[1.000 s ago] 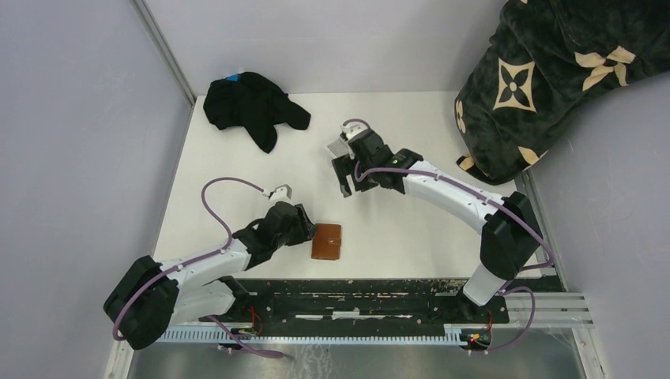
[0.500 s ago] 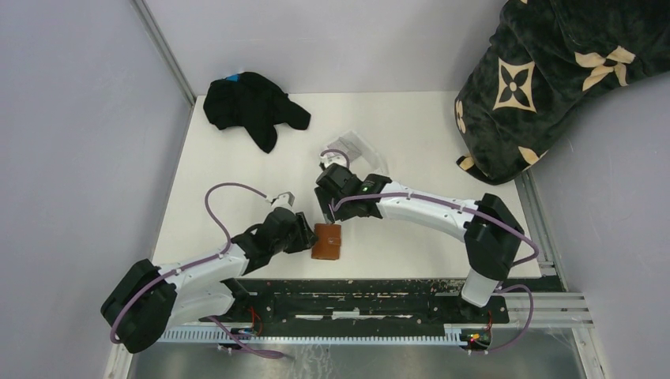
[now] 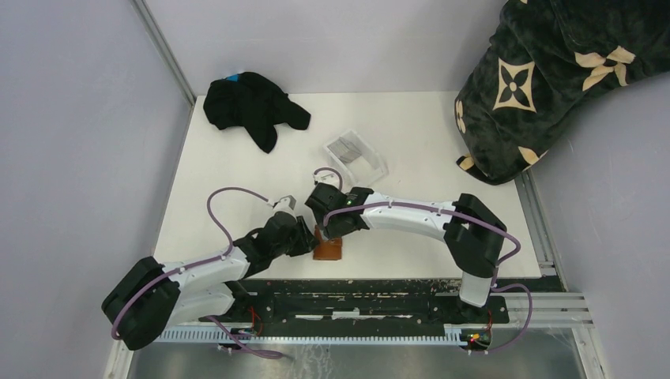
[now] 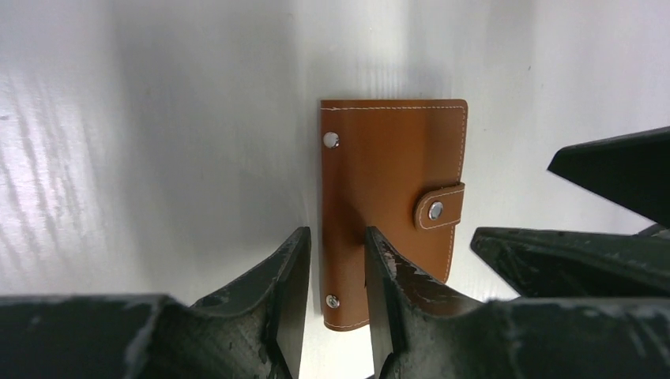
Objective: Put the credit cards into the card holder
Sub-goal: Open the card holder at the center of the board.
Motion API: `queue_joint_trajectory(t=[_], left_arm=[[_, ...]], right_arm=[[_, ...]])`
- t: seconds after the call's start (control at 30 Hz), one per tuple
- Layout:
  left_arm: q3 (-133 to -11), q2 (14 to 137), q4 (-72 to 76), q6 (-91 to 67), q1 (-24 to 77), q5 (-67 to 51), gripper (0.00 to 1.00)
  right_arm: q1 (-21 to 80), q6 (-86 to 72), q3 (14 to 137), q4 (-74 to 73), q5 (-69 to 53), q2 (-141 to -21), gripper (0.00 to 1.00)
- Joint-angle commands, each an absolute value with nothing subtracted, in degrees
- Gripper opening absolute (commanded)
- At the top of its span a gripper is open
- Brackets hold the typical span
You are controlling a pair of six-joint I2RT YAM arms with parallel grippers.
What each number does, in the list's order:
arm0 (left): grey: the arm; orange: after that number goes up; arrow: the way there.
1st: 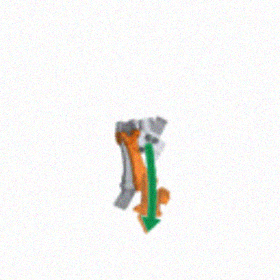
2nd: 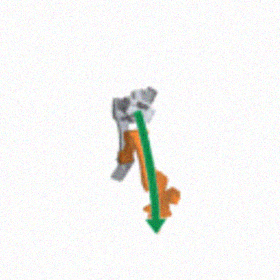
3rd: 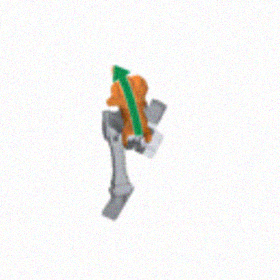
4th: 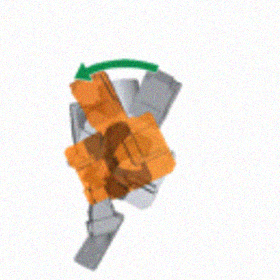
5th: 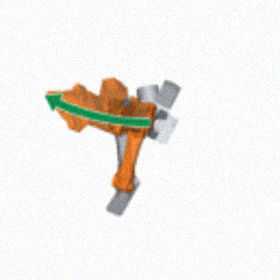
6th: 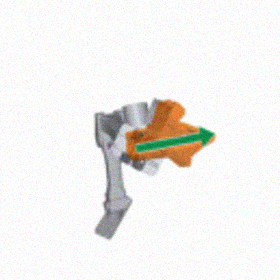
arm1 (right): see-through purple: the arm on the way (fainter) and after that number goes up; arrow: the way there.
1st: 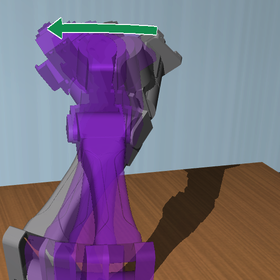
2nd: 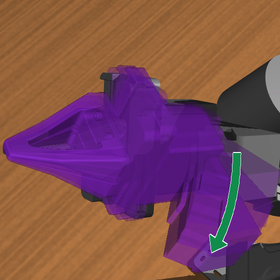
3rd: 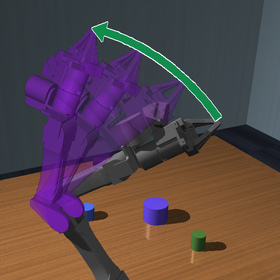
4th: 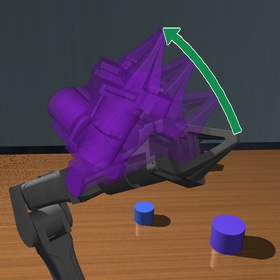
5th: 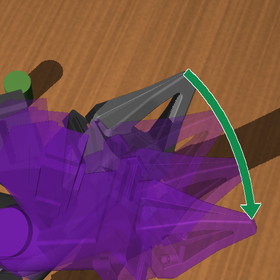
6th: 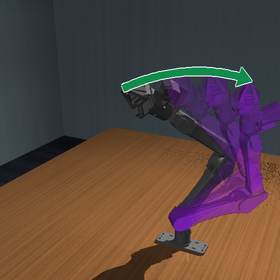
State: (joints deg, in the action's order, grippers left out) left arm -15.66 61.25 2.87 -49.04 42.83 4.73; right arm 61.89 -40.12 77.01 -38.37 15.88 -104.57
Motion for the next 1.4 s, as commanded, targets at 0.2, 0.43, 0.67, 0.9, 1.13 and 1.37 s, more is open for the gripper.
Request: queue_joint_trajectory(t=[0.2,0.43,0.67,0.9,1.13,1.37], left_arm=[[-15.8,68.0,7.5,-56.6,47.4,5.6,0.31],[-17.0,69.6,6.6,-60.3,49.6,8.6,0.24],[-18.0,70.9,5.4,-62.8,50.9,11.2,0.21],[-19.8,73.0,5.0,-63.4,51.9,12.2,0.19],[-20.2,73.1,4.0,-63.7,51.9,13.2,0.17],[-20.3,72.6,2.7,-64.1,52.0,14.5,0.17]], right_arm=[[63.9,-45.1,78.3,-40.5,20.6,-105.4,0.66],[63.8,-45.5,75.5,-40.0,23.5,-105.6,0.65],[63.9,-47.0,72.1,-39.2,23.4,-105.8,0.64],[64.4,-47.2,72.2,-38.6,23.3,-107.5,0.64],[64.6,-47.7,73.1,-42.4,26.7,-109.8,0.56],[64.6,-46.3,71.9,-44.2,27.3,-110.9,0.37]])
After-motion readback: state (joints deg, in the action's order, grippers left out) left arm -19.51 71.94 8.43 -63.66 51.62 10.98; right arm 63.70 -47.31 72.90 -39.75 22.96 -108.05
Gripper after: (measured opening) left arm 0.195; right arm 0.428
